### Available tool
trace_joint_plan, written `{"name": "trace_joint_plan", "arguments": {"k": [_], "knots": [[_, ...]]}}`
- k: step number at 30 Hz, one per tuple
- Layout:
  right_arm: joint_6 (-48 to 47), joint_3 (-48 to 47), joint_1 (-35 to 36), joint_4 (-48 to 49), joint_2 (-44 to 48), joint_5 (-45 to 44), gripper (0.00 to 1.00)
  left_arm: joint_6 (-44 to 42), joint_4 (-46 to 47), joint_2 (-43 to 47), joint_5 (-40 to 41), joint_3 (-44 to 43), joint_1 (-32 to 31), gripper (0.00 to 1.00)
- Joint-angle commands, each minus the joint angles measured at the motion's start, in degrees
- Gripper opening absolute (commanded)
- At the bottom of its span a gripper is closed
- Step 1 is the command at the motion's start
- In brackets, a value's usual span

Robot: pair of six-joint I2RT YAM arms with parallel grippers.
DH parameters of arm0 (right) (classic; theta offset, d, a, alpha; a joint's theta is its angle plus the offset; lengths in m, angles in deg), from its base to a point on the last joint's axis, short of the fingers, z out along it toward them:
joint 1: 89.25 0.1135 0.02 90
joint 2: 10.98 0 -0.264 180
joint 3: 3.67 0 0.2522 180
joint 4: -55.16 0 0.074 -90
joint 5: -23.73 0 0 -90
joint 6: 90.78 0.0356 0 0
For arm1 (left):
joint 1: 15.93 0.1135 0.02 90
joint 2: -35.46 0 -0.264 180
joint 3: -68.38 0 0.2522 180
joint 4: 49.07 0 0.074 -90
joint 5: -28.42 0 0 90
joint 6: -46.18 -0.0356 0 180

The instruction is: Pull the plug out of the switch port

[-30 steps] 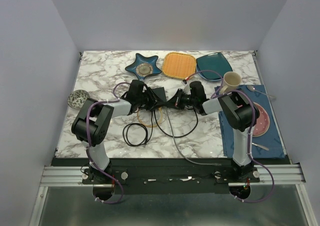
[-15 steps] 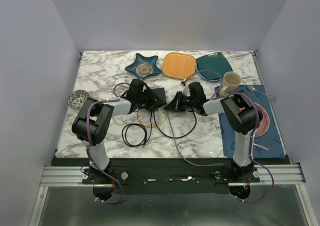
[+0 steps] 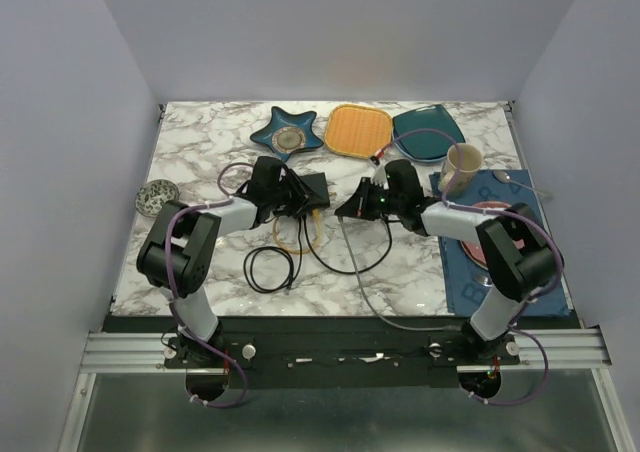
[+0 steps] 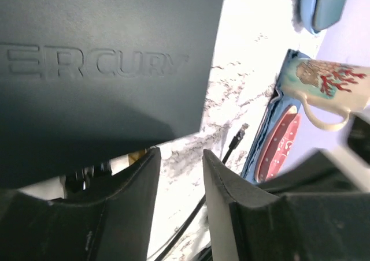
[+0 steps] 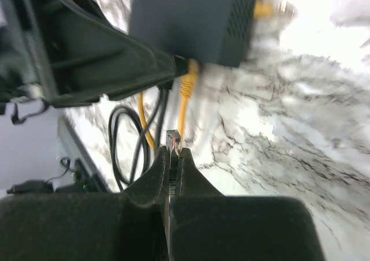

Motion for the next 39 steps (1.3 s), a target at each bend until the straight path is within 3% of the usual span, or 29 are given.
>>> {"name": "trace_joint_plan", "arguments": {"k": [1,5,6,7,17,25,32,35,38,39], "knots": [[-5.6,-3.6,0.3,-7.5,9.4,-11.5,0.01,-3.1,5.3,7.7,0.2,3.0,0.5,0.53],[-8.8,-8.9,0.3,-15.2,13.4,-16.9,0.01,-4.6,11.9,12.8,-0.1,7.9,-0.4,0.62],[-9.0,-10.3,0.3,-16.4,14.0,-17.3,0.01,-5.2,13.7,14.0,0.3,10.6,-0.9,0.96],[-9.3,-12.2,0.3,-17.4,14.2,-17.6,0.01,-6.0,18.5,16.3,0.6,12.0,-2.5,0.99],[-6.0,-16.5,1.2,-23.0,17.1,-15.7,0.01,-18.3,22.9,31.9,15.8,20.7,-18.2,0.99],[-5.2,-15.9,4.1,-24.0,19.8,-16.6,0.01,-18.1,24.3,29.2,12.4,20.7,-20.5,0.99],[-4.3,-14.5,4.7,-24.4,23.4,-16.5,0.01,-17.4,22.5,25.7,12.4,20.2,-21.2,0.88],[-4.3,-14.4,4.8,-24.5,24.5,-16.3,0.01,-16.2,22.8,25.2,10.4,19.6,-21.2,0.75],[-4.7,-14.1,4.8,-24.7,25.7,-16.7,0.01,-16.1,23.0,25.8,8.5,19.0,-21.3,0.54],[-5.0,-13.7,4.8,-24.6,26.3,-17.1,0.01,-16.1,23.0,26.3,8.2,18.8,-21.3,0.42]]}}
